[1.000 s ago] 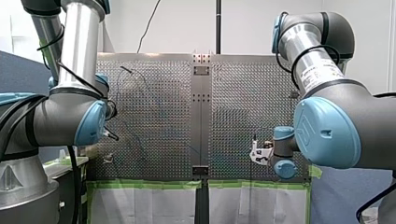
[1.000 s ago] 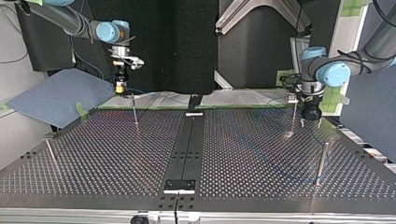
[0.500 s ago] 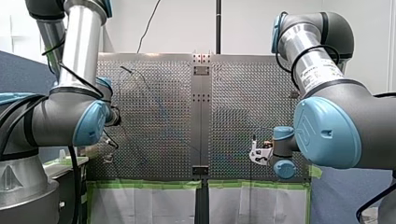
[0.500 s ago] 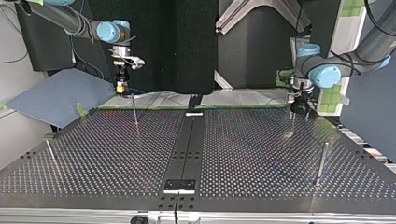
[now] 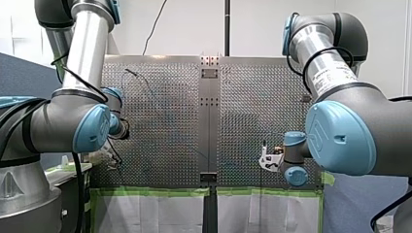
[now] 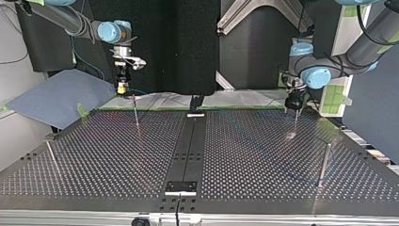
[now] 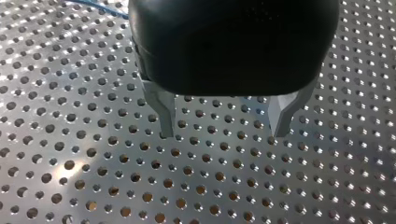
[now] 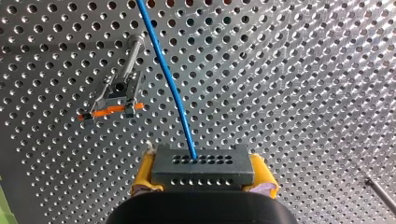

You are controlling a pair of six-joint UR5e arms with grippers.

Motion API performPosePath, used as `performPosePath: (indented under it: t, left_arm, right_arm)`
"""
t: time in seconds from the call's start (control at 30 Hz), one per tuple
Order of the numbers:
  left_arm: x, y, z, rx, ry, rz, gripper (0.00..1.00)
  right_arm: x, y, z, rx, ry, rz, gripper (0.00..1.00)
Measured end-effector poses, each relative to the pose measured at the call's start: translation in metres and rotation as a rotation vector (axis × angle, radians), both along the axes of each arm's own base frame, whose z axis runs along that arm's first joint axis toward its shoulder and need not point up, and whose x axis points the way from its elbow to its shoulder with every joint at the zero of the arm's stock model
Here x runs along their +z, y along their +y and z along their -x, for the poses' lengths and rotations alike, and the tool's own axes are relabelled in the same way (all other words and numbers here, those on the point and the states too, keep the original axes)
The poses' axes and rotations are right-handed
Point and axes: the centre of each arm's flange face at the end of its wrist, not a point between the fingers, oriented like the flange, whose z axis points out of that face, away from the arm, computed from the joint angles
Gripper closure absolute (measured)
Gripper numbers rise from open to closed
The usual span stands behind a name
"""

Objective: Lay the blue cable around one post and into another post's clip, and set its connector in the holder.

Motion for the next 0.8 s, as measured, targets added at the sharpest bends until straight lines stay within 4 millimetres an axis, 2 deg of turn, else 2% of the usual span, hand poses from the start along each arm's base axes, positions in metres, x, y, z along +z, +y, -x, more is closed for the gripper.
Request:
performPosePath:
  t: [0.23, 0.5, 0.8]
  left_arm:
    - [-0.005, -0.005, 0.007, -0.024, 0.046, -0.05, 0.0]
    - [-0.019, -0.01, 0.031, -0.035, 0.106, -0.096, 0.0]
    - [0.006, 0.005, 0.044, 0.043, 0.143, -0.152, 0.0]
  right_arm:
    - [0.0, -0.001, 0.0, 0.0, -0.005, 0.004, 0.95]
    - [0.001, -0.001, -0.001, 0.002, -0.014, 0.006, 0.95]
    - [0.0, 0.0, -0.002, 0.01, -0.019, 0.003, 0.95]
